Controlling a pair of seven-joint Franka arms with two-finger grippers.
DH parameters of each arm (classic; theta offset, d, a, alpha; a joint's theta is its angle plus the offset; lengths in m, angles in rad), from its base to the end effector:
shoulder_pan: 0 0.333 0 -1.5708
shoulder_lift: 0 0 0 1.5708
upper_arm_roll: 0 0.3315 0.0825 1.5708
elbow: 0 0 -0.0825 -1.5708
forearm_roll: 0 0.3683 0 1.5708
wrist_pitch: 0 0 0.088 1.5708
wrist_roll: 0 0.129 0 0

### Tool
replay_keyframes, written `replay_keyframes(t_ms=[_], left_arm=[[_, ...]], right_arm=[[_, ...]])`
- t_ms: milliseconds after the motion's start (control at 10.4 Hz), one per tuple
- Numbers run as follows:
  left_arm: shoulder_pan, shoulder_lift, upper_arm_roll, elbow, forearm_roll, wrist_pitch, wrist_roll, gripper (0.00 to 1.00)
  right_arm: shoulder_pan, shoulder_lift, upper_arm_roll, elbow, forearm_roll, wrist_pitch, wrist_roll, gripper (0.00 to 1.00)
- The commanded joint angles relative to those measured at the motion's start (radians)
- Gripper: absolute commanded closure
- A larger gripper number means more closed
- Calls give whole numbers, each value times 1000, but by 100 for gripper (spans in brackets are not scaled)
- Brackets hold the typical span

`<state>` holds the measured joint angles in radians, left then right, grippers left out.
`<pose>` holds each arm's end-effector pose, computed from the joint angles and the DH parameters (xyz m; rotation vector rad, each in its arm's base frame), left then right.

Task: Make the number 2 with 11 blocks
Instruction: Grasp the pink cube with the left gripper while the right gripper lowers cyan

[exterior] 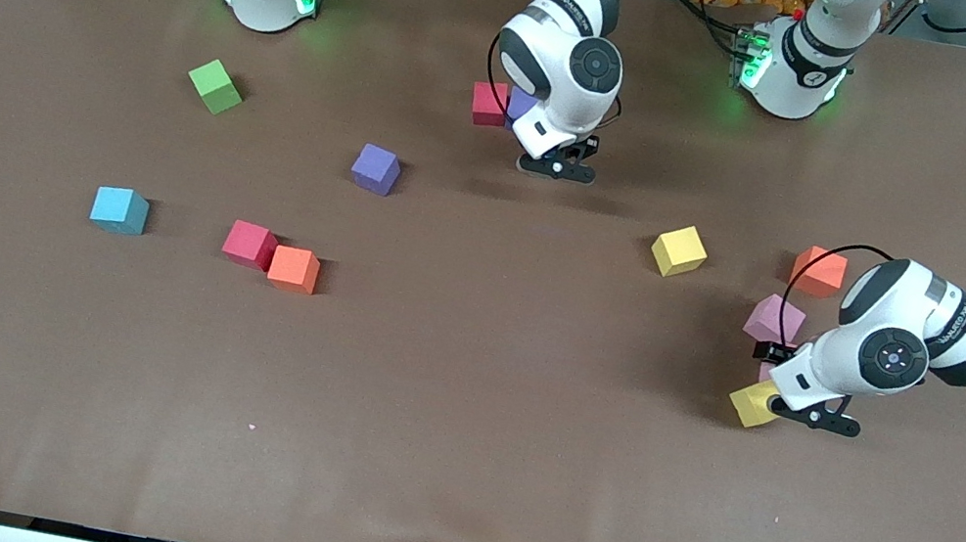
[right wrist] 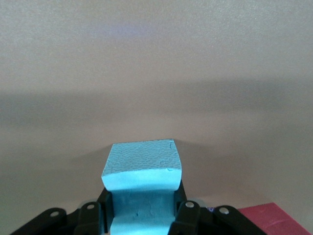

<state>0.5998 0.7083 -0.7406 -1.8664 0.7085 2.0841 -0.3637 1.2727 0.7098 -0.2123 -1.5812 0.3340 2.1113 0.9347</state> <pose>0.6013 -0.0206 0.1971 -2.9741 0.2290 0.2889 0.2959 0.6090 0.2156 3.0666 -0.0474 -0.2982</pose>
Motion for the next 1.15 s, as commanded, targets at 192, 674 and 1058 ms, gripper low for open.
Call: replay_keyframes(t_ms=[192,674,1058], left_arm=[[-25,-13,-8,15,-20,1,-165,100],[-22,-78,-106,29,-119,-110,-217,100],[-28,-76,-265,21,-179,-196,-404,100]], right_arm=[[17,13,-9,4,14,12,10,0],[-19,-19,-9,36,16,-30,-2,0],[-168,-84,-19,99,13,-244,-98,0]])
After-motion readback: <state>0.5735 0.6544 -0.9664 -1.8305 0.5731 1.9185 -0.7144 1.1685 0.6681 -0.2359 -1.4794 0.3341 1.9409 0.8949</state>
